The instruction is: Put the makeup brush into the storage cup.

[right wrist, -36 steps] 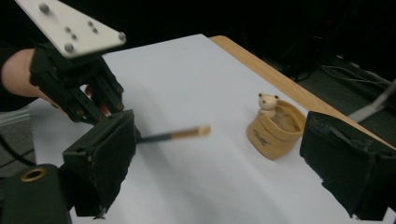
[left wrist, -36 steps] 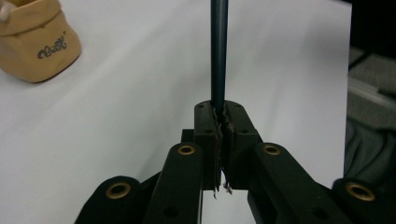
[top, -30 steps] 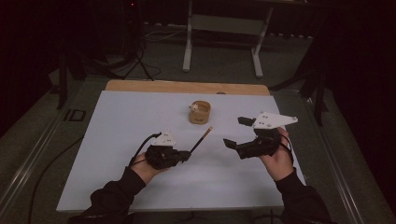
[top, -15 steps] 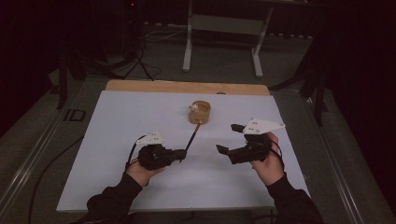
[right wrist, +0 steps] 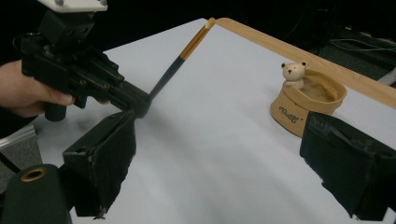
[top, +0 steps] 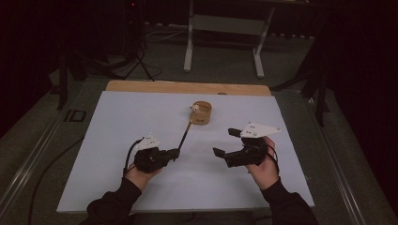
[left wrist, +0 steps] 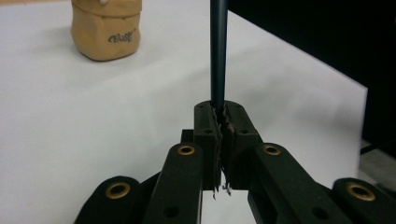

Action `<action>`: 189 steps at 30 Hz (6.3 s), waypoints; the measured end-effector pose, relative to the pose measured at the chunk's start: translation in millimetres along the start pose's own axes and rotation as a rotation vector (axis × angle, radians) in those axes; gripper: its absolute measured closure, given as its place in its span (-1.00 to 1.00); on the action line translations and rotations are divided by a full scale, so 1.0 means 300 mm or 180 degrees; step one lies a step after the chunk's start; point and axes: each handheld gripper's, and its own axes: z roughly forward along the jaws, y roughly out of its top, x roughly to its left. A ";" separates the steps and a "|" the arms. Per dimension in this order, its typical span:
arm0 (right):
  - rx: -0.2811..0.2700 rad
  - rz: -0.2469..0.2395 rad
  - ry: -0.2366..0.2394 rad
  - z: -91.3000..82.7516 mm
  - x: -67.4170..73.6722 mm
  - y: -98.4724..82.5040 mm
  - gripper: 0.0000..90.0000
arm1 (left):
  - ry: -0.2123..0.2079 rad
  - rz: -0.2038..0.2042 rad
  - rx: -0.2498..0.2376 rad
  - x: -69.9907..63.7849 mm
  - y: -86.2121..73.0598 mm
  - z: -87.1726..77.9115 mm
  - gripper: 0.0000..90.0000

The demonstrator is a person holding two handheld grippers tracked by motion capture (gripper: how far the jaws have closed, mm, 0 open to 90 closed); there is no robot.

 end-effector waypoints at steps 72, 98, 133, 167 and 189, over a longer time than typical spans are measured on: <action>-0.0057 0.1511 0.0336 0.264 0.033 0.113 0.87 | -0.0307 -0.0085 -0.0125 -0.023 -0.007 0.027 0.91; -0.0223 0.0512 0.0284 0.161 0.034 0.145 0.87 | -0.0081 0.0097 -0.0005 -0.044 0.016 0.020 -0.44; -0.0504 0.0139 -0.0234 0.046 -0.114 0.255 0.87 | -0.0169 0.0229 0.0119 -0.044 0.006 0.031 -0.93; -0.0725 0.0129 -0.0650 0.111 -0.291 0.426 0.87 | -0.0127 0.0336 0.0097 -0.057 0.001 0.025 -0.93; -0.0589 0.0192 -0.0659 0.336 -0.398 0.334 0.87 | -0.0129 0.0311 0.0077 -0.054 -0.002 0.018 -0.93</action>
